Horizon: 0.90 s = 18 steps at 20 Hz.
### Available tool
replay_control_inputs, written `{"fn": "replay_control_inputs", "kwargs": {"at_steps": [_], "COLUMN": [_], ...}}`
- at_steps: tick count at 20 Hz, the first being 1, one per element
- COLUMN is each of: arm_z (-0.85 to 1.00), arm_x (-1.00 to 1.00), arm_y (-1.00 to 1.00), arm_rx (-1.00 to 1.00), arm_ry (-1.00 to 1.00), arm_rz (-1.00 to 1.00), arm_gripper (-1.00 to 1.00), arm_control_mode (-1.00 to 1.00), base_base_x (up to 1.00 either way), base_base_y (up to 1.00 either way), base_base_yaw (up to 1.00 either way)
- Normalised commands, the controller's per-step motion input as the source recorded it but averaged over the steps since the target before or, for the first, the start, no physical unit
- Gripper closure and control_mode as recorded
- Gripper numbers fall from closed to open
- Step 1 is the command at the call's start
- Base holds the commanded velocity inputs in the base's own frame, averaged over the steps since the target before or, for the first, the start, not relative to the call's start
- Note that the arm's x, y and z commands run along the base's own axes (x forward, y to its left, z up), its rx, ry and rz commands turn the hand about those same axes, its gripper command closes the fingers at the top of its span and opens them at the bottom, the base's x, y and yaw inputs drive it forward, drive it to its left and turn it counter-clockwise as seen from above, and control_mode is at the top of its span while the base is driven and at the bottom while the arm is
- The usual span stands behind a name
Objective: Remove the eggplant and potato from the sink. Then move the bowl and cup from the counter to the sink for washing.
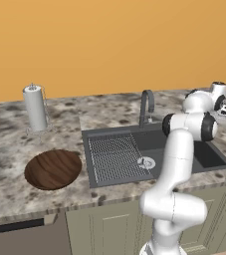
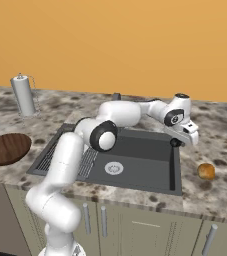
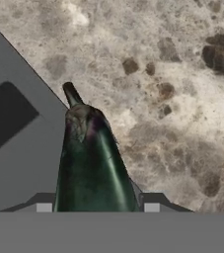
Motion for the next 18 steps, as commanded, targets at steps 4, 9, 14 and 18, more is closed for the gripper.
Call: {"fn": "replay_control_inputs", "kwargs": {"at_steps": [4,9,14,18], "arm_z": [-0.06,-0.09,-0.11,-0.19], "arm_x": [0.12,0.11,0.04,0.06], "arm_y": [-0.36,-0.36,-0.36,-0.24], "arm_rx": [0.0,-0.01,-0.01,-0.02], "arm_ry": [0.0,0.0,0.0,0.0], "arm_rz": [-0.08,-0.08,-0.07,-0.05], "arm_gripper": [1.0,1.0,1.0,1.0], "arm_control_mode": [-1.0,-1.0,-1.0,-1.0], "base_base_x": [0.0,0.0,0.0,0.0], "base_base_y": [0.0,0.0,0.0,0.0], "base_base_yaw": [0.0,0.0,0.0,0.0]}}
